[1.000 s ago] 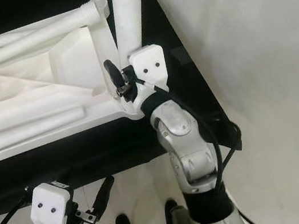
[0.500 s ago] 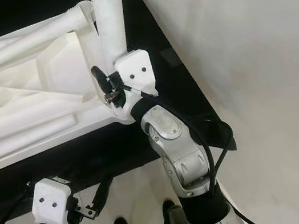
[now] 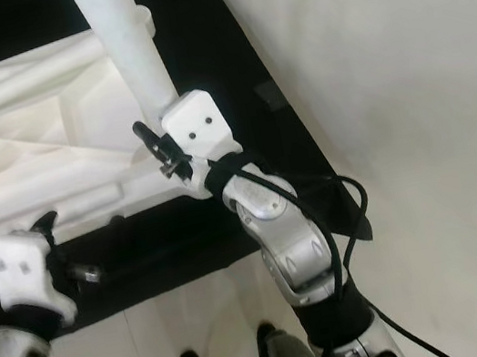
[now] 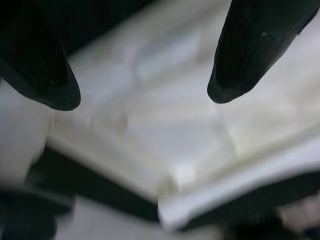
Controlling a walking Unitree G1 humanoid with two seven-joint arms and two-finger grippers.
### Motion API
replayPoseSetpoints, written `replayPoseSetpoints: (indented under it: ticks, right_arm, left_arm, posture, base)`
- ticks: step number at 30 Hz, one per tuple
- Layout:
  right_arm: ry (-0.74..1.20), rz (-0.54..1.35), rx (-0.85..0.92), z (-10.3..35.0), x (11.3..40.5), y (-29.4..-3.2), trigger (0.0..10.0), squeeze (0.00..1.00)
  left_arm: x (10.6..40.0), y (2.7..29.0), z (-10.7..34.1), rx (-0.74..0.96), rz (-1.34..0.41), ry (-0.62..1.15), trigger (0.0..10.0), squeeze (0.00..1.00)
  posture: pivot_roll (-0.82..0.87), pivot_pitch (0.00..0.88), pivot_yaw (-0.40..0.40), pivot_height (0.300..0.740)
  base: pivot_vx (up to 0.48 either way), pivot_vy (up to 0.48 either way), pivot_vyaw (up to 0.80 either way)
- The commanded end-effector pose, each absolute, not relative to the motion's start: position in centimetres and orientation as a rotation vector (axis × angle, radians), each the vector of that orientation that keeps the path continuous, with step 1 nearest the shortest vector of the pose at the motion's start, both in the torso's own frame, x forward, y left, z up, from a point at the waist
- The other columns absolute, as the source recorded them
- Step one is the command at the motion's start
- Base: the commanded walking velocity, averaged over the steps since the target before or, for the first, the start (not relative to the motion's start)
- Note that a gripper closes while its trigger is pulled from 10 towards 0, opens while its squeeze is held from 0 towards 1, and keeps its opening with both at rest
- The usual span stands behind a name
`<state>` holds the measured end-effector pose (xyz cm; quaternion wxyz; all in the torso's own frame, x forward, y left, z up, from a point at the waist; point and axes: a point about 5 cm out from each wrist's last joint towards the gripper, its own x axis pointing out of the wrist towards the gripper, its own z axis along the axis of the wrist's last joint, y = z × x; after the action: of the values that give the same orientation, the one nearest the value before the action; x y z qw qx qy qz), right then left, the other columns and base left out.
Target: Building children table
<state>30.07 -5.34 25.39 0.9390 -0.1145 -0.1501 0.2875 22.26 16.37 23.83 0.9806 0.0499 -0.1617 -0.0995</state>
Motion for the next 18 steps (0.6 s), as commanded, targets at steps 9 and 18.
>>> replayPoseSetpoints:
  ticks: [9, 18]
  right_arm:
    - [0.030, 0.602, -0.124, 19.2, 31.4, -5.3, 10.0, 0.00]
    - [0.030, 0.593, -0.087, 19.1, 31.7, -4.9, 10.0, 0.00]
  left_arm:
    - [23.2, 15.5, 32.3, 0.020, -0.615, -0.543, 10.0, 0.00]
    - [22.7, 13.5, 36.3, 0.026, -1.002, -0.607, 10.0, 0.00]
  posture:
    - [-0.04, 0.255, 0.014, 0.740]
    - [-0.03, 0.235, 0.026, 0.740]
  base:
    - [0.000, 0.000, 0.00]
    - [0.000, 0.000, 0.00]
